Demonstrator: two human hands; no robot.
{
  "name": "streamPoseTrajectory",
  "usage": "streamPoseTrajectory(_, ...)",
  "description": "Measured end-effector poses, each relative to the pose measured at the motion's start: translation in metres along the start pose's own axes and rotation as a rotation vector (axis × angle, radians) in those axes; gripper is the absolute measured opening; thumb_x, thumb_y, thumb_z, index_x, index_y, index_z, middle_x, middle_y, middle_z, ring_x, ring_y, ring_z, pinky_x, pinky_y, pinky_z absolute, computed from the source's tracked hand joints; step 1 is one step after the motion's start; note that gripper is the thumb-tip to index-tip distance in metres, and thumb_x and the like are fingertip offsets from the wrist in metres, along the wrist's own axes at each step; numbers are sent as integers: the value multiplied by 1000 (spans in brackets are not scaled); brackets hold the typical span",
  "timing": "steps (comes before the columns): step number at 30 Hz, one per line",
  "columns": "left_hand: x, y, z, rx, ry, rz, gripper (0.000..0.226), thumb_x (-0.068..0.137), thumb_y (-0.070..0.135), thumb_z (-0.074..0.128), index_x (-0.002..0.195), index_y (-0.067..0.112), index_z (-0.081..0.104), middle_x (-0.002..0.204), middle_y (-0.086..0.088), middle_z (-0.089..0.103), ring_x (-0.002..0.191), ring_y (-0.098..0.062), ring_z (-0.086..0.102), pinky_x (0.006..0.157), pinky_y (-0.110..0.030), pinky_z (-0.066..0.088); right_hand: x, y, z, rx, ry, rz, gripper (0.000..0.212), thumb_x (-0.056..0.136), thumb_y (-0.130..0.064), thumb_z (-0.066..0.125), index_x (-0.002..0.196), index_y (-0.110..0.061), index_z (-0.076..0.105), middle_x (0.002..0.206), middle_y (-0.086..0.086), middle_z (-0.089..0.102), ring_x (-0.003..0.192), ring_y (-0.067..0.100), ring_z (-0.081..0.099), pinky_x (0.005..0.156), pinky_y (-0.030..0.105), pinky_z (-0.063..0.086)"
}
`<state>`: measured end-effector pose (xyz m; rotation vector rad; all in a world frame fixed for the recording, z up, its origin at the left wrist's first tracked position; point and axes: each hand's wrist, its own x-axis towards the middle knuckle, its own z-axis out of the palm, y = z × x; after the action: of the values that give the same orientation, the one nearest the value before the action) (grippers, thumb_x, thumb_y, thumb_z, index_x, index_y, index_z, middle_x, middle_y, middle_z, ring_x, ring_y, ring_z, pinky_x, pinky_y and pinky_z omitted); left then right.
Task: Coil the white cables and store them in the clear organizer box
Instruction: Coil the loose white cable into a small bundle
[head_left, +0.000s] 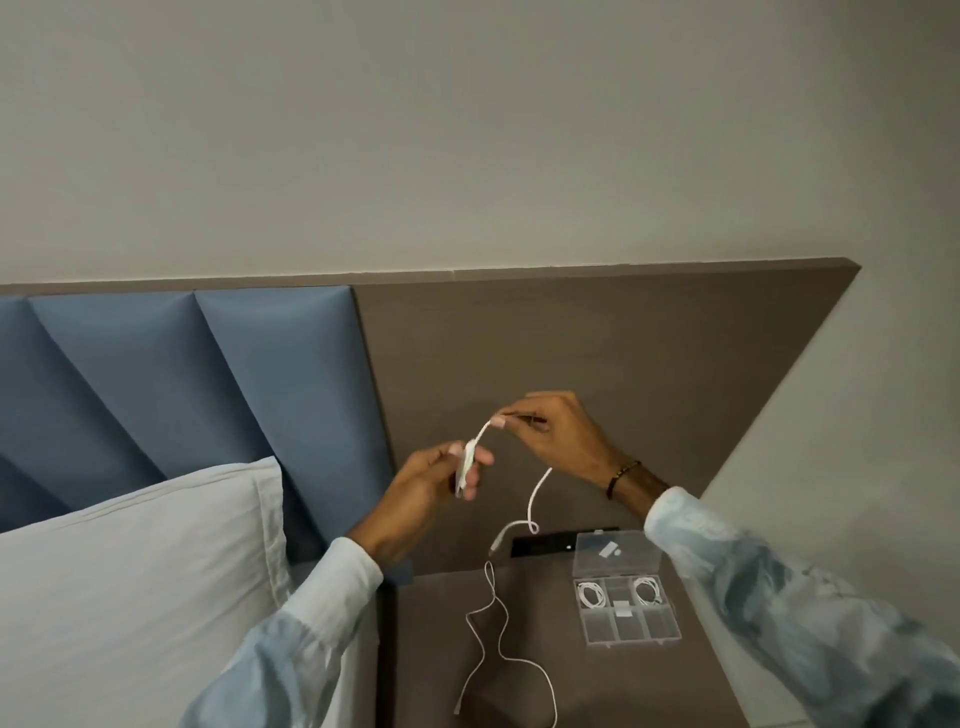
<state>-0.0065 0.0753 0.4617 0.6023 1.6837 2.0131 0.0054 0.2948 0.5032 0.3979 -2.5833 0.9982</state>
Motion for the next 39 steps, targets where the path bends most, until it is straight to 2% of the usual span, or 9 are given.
streamPoseTrajectory(6, 23, 35, 1, -599, 245, 172, 27, 104, 16, 48, 101, 5, 72, 77, -4, 62, 70, -15, 59, 70, -23, 53, -33, -19, 52, 58, -162, -3, 25, 104, -30, 48, 102, -14, 67, 64, -2, 64, 57, 10, 59, 60, 39, 53)
streamPoseTrajectory(10, 29, 21, -7, -80, 560, 295, 25, 105, 18, 50, 103, 6, 72, 81, -4, 69, 73, -13, 66, 76, -24, 56, -36, -34, 53, -24, -311, -43, 20, 104, -32, 44, 102, -25, 62, 63, -8, 57, 60, 11, 58, 61, 35, 52)
streamPoseTrajectory(13, 23, 8, -16, 564, 393, 348, 25, 106, 16, 48, 100, 8, 71, 83, -1, 70, 76, -4, 65, 78, -26, 50, -19, -35, 27, -144, -222, -38, 25, 102, -37, 48, 99, -22, 67, 77, -4, 67, 71, 16, 63, 67, 39, 53)
streamPoseTrajectory(15, 16, 2, -9, 630, 212, 282, 30, 106, 21, 45, 93, 11, 70, 82, 2, 71, 76, -4, 63, 77, -28, 49, -2, -35, 6, -217, -148, -64, 22, 97, -40, 53, 95, -24, 68, 76, -11, 65, 72, 12, 61, 66, 39, 54)
streamPoseTrajectory(21, 7, 21, 10, -37, 24, 39, 36, 104, 29, 42, 97, 12, 73, 72, -3, 55, 66, -15, 50, 71, -23, 44, 15, -30, -21, 100, -36, 0, 18, 88, -36, 75, 91, -19, 80, 81, -8, 77, 74, 6, 71, 68, 22, 57)
streamPoseTrajectory(27, 24, 54, 8, -595, 175, 202, 29, 106, 19, 43, 100, 5, 68, 78, -4, 60, 70, -13, 59, 74, -23, 53, -29, -32, 28, 72, -119, 83, 25, 104, -24, 52, 106, -11, 74, 56, -8, 59, 51, -2, 51, 58, 20, 41)
streamPoseTrajectory(30, 29, 48, 3, -23, 404, 282, 27, 107, 16, 44, 102, 5, 68, 83, -4, 66, 74, -10, 66, 79, -25, 55, -40, -44, 39, 5, -236, 25, 22, 105, -25, 45, 107, -20, 67, 58, -18, 48, 50, -6, 48, 59, 21, 39)
streamPoseTrajectory(33, 21, 29, 1, 487, 282, 351, 26, 107, 15, 44, 95, 14, 67, 79, 9, 65, 72, -3, 61, 75, -22, 48, -23, -54, 20, -53, -148, -34, 19, 102, -25, 50, 101, -23, 68, 64, -14, 57, 53, 3, 46, 57, 24, 40)
streamPoseTrajectory(39, 15, 17, 6, 226, 45, 68, 38, 107, 29, 39, 88, 19, 70, 74, 4, 65, 67, -9, 59, 69, -19, 50, 4, -42, -16, 68, -124, 95, 18, 93, -27, 68, 111, -26, 72, 70, -13, 67, 62, 1, 61, 63, 20, 52)
